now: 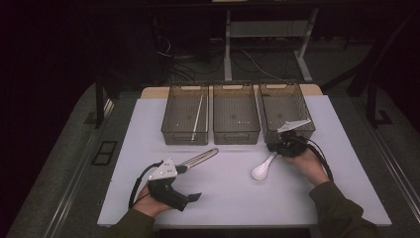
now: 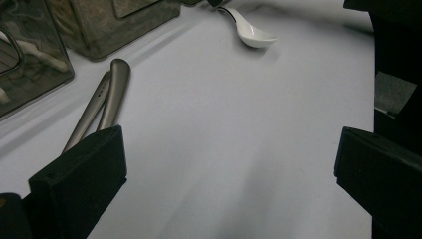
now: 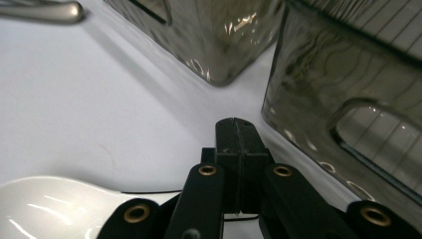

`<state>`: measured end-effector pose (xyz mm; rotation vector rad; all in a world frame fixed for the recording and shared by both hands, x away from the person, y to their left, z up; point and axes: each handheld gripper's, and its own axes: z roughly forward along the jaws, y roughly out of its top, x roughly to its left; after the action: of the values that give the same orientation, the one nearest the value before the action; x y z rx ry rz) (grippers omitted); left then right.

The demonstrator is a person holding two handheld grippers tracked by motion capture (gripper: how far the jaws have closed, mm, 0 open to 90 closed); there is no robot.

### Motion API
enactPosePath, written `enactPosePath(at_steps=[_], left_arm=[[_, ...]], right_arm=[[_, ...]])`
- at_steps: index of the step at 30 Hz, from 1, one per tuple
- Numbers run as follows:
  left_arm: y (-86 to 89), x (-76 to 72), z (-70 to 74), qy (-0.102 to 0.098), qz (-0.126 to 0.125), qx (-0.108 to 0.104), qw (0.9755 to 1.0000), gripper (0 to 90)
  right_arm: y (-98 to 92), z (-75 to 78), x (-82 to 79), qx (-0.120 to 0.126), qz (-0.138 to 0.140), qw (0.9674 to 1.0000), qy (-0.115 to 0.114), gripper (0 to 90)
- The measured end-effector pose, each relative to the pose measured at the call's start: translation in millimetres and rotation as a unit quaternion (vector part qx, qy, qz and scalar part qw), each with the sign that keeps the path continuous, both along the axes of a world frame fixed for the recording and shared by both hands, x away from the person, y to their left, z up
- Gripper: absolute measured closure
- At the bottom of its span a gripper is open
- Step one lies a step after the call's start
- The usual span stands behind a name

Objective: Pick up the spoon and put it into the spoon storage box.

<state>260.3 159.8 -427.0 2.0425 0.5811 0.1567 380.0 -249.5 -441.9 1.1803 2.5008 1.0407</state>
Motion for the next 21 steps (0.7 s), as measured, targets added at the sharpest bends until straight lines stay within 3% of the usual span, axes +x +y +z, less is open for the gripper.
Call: enactPosePath(at_steps=[12, 21], left_arm=[[-0.3, -0.5, -0.2, 0.001, 0.0, -0.001, 1.0, 0.0], [0.3, -0.9, 0.9, -0.001, 0.0, -0.001, 1.0, 0.0]], right_arm=[[-2.4, -3.0, -0.5, -0.023, 0.005, 0.9996, 0.012, 89.5], [-7.6, -0.3, -9.9, -0.037, 0.012, 0.999, 0.02, 89.5]])
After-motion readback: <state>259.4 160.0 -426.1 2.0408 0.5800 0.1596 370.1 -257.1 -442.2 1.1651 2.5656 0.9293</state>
